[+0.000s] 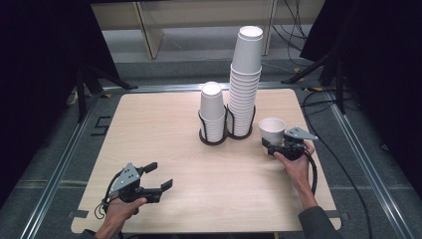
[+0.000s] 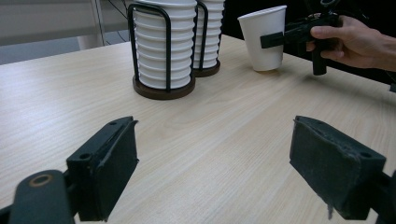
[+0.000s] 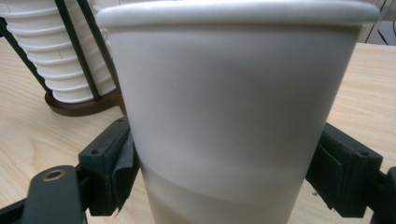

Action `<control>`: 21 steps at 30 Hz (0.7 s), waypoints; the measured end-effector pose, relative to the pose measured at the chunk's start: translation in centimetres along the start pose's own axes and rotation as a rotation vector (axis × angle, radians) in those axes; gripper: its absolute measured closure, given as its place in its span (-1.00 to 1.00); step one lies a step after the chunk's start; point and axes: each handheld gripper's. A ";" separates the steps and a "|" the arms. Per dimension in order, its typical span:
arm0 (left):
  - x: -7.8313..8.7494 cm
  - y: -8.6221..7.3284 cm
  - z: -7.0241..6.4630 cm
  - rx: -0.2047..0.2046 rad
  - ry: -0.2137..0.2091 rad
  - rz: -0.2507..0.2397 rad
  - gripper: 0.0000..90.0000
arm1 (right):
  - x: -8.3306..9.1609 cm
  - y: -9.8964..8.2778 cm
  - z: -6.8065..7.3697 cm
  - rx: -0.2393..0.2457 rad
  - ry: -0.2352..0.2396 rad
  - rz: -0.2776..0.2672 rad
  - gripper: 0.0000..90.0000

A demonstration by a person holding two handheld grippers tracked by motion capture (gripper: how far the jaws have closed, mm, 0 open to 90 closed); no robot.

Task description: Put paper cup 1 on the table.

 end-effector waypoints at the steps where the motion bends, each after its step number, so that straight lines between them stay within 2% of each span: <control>1: 0.0 0.0 0.0 -0.001 0.000 0.001 -0.67 | 0.1 0.0 0.0 0.009 -0.007 0.006 -0.59; 3: 0.0 0.0 0.0 -0.001 0.001 0.001 -0.67 | 0.1 -0.1 0.0 0.002 -0.008 -0.001 -0.61; 6: 0.0 0.0 0.0 0.000 0.001 0.000 -0.67 | 0.3 -0.2 0.1 -0.007 -0.003 0.022 -0.64; 10: 0.0 0.0 0.0 -0.001 0.001 0.001 -0.67 | 0.2 -0.4 0.3 -0.003 0.004 0.053 -0.66; 21: 0.0 0.0 0.0 0.002 0.002 0.001 -0.67 | 1.4 -0.4 0.7 0.007 -0.003 0.078 -0.67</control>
Point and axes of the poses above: each handheld gripper's, and its own axes: x roughly backward along the jaws, y roughly out of its top, z roughly to its left, and after that the axes turned 4 degrees about x, right-handed
